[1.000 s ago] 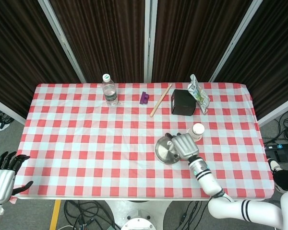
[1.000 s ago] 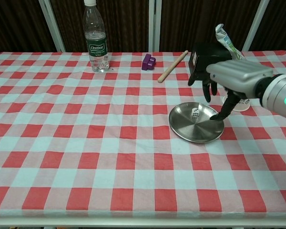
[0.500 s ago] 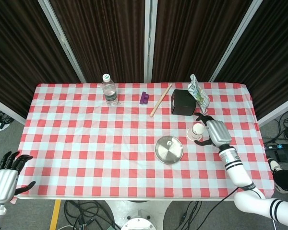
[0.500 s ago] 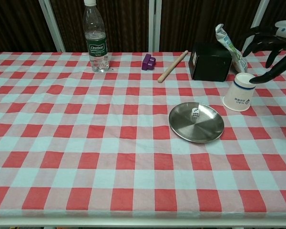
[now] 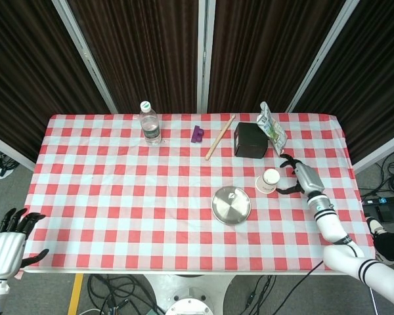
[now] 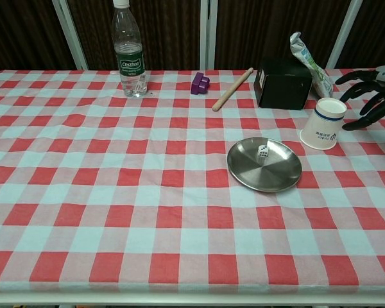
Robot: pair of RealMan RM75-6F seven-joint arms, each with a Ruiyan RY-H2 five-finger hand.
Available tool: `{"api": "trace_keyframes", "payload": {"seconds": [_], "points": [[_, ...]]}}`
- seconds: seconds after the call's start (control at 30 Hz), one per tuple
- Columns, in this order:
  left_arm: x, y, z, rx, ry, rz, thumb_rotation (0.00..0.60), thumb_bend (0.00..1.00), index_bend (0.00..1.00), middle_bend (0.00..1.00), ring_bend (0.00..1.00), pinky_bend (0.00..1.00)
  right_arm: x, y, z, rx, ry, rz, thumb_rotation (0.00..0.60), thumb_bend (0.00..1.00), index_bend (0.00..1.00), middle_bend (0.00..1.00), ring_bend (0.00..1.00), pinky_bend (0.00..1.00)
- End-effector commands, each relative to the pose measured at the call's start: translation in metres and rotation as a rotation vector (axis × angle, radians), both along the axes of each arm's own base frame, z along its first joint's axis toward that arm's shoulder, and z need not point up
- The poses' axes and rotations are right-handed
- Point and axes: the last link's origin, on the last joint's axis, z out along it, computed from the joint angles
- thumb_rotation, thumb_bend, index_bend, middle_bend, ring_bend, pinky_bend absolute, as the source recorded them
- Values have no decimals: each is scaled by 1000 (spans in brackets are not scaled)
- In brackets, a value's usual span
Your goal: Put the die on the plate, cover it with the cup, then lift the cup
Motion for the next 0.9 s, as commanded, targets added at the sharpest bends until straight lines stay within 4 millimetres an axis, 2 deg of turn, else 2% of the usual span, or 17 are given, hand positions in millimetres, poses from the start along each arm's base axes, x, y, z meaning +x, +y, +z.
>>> {"api": "trace_keyframes", "payload": {"seconds": [0.03, 0.2, 0.57, 0.63, 0.9], "points": [[0, 0, 0, -1, 2, 0, 600, 0, 235, 224, 109, 86, 4, -1, -11, 13, -25, 17, 600, 54, 252, 350, 178, 349], [1, 1, 2, 1, 4, -1, 600, 0, 235, 224, 109, 86, 8, -3, -17, 25, -25, 45, 600, 71, 295, 367, 193, 363], [0, 1, 1, -4, 3, 6, 600, 0, 235, 224, 109, 86, 10, -8, -16, -7, -26, 55, 600, 282, 448, 442, 255, 416], [0, 1, 1, -2, 4, 6, 600, 0, 236, 224, 109, 86, 15, -4, -14, -4, -34, 86, 600, 287, 458, 446, 256, 415], [1, 1, 2, 0, 6, 7, 600, 0, 235, 224, 109, 86, 64, 26, 10, 55, -51, 351, 600, 286, 461, 448, 255, 416]]}}
